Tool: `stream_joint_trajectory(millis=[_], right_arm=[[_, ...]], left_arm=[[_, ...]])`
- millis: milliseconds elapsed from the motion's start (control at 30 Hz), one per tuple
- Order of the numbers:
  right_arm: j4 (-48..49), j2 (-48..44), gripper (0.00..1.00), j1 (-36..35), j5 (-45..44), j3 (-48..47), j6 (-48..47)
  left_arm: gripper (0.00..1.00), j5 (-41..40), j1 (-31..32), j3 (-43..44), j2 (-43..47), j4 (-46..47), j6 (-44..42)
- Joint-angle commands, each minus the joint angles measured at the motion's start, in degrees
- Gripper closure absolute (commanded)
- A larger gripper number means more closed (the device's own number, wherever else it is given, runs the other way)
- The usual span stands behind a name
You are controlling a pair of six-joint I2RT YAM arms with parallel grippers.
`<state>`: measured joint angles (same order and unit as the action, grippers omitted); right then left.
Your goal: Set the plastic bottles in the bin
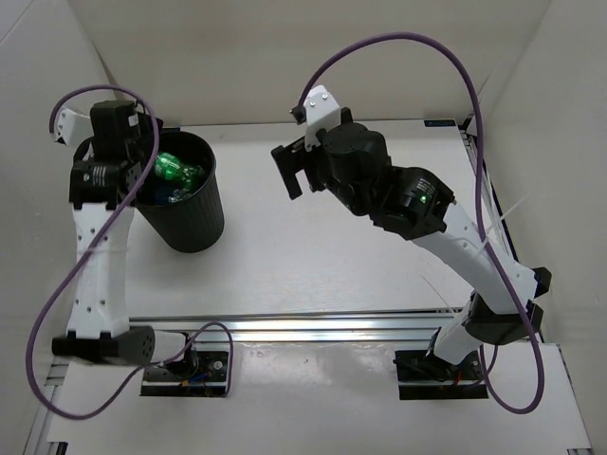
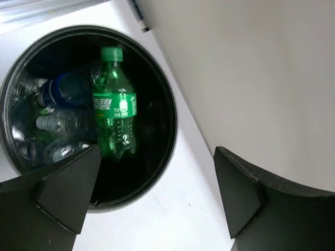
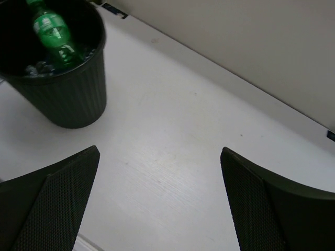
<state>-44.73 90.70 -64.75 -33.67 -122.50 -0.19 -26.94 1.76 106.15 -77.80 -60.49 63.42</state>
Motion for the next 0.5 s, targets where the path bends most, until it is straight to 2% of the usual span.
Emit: stream_joint_trajectory(millis=[0,33,67,167,267,400,467], right_arm=[[2.8,-3.5,0.0,2.8,-7.8,-2.1,1.2],[2.8,-3.5,0.0,3.9,-7.8,-2.1,1.8],[2.8,-4.2,0.0,4.5,-8.9,-1.6,1.9],[0.5,-4.0,0.0,6.0,-13.8,-1.0,3.4],[-5.1,-4.2,0.0,7.8,-21.6,-3.5,9.6],[-9.2,-4.9,0.0,14.5,-15.1,-1.3,12.1],[-13.7,-4.9,0.0,17.2,-8.1,-1.3,15.4]], left_arm=[[0.0,-3.3,1.9,-3.0,15.5,3.3,-6.6],[0.0,-2.8,1.9,-7.6,19.1,5.4,-8.9],[0.0,-2.8,1.9,-16.1,25.0,5.9,-10.5],[0.0,-6.1,1.9,-26.5,30.3,-3.1,-12.0],[0.0,-7.9,1.9,-30.5,33.8,-8.7,-13.4],[0.0,-13.4,1.9,-36.8,37.5,-6.0,-15.5],[0.0,-18.3,1.9,-39.9,38.0,-4.0,-16.3]])
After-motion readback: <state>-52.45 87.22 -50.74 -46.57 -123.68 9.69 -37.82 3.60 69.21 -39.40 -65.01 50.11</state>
